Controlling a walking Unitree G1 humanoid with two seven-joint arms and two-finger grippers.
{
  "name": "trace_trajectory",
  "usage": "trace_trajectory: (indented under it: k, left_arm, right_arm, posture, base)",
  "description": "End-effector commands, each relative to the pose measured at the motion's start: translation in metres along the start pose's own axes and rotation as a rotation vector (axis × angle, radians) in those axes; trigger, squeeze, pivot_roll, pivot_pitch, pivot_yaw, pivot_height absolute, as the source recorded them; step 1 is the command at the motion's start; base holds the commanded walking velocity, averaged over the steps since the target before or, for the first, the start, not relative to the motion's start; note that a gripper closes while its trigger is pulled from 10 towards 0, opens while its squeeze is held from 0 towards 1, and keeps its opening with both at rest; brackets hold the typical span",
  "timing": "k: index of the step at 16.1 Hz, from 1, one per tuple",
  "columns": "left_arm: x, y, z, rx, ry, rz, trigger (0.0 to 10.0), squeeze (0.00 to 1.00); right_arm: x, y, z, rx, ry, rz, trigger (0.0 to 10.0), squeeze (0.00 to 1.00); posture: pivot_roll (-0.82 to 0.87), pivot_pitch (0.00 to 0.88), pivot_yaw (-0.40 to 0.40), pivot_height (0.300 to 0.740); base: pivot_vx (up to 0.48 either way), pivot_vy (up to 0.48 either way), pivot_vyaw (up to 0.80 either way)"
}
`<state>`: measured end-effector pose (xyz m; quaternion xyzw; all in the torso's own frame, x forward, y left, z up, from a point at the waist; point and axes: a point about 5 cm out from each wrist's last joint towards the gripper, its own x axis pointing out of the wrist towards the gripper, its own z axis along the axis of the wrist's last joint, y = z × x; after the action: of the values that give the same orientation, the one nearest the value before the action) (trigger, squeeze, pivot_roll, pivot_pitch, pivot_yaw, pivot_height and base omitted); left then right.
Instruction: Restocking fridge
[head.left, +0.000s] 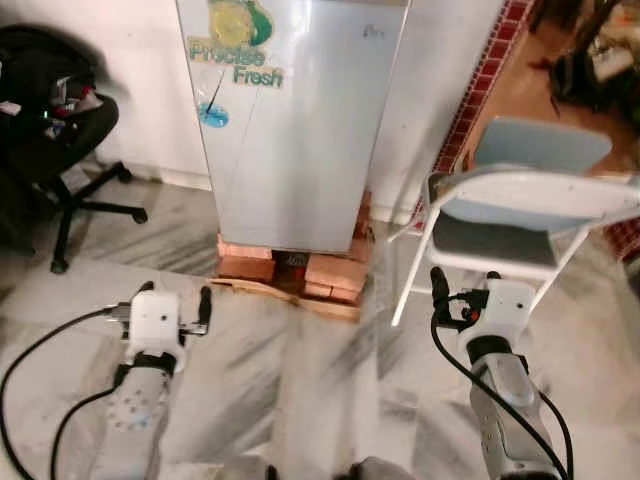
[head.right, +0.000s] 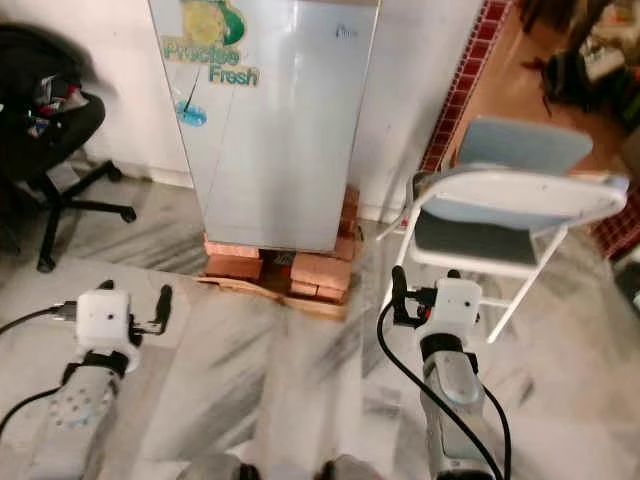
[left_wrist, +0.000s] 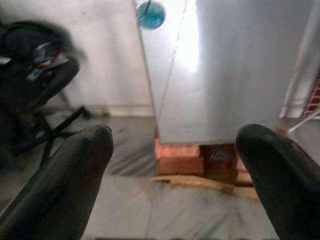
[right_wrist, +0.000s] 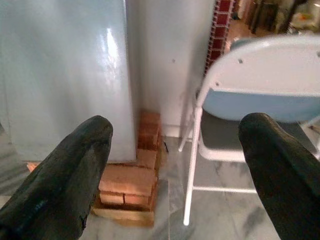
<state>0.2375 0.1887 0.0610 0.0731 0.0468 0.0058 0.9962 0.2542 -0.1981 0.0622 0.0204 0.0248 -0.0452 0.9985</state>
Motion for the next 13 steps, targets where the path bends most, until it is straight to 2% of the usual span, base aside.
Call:
trace_trajectory:
  k: [1,2,5,7,9,13]
  left_arm:
    - [0.003,-0.006,0.005,-0.011,-0.013,-0.019,10.0,0.00]
    - [0.003,-0.006,0.005,-0.012,-0.016,-0.022,10.0,0.00]
    - [0.004,-0.007,0.007,0.020,-0.042,-0.036,10.0,0.00]
    - [0.004,-0.006,0.007,0.020,-0.045,-0.046,10.0,0.00]
    - [0.005,-0.006,0.007,0.022,-0.048,-0.055,10.0,0.00]
    - [0.006,-0.006,0.009,0.017,-0.054,-0.061,10.0,0.00]
  right_arm:
    - [-0.001,-0.001,-0.001,0.004,0.005,-0.020,10.0,0.00]
    - [0.000,-0.002,-0.002,-0.013,0.011,-0.027,10.0,0.00]
    - [0.001,-0.002,-0.002,0.002,0.007,-0.026,10.0,0.00]
    - [0.000,-0.011,-0.003,-0.007,0.014,-0.043,10.0,0.00]
    - [0.001,-0.013,-0.003,-0.006,0.011,-0.055,10.0,0.00]
    - [-0.003,0.000,-0.003,-0.009,0.001,-0.028,10.0,0.00]
  posture:
    - [0.10,0.052,-0.048,0.740]
    - [0.10,0.052,-0.048,0.740]
    - [0.10,0.050,-0.048,0.740]
    - [0.10,0.053,-0.050,0.740]
    - [0.10,0.057,-0.046,0.740]
    - [0.10,0.068,-0.037,0.740]
  base:
    - [0.000,0.480,0.00]
    - [0.000,0.480,0.00]
    - [0.000,0.475,-0.80]
    - [0.000,0.450,-0.80]
    - [0.000,0.426,-0.80]
    - [0.240,0.416,-0.80]
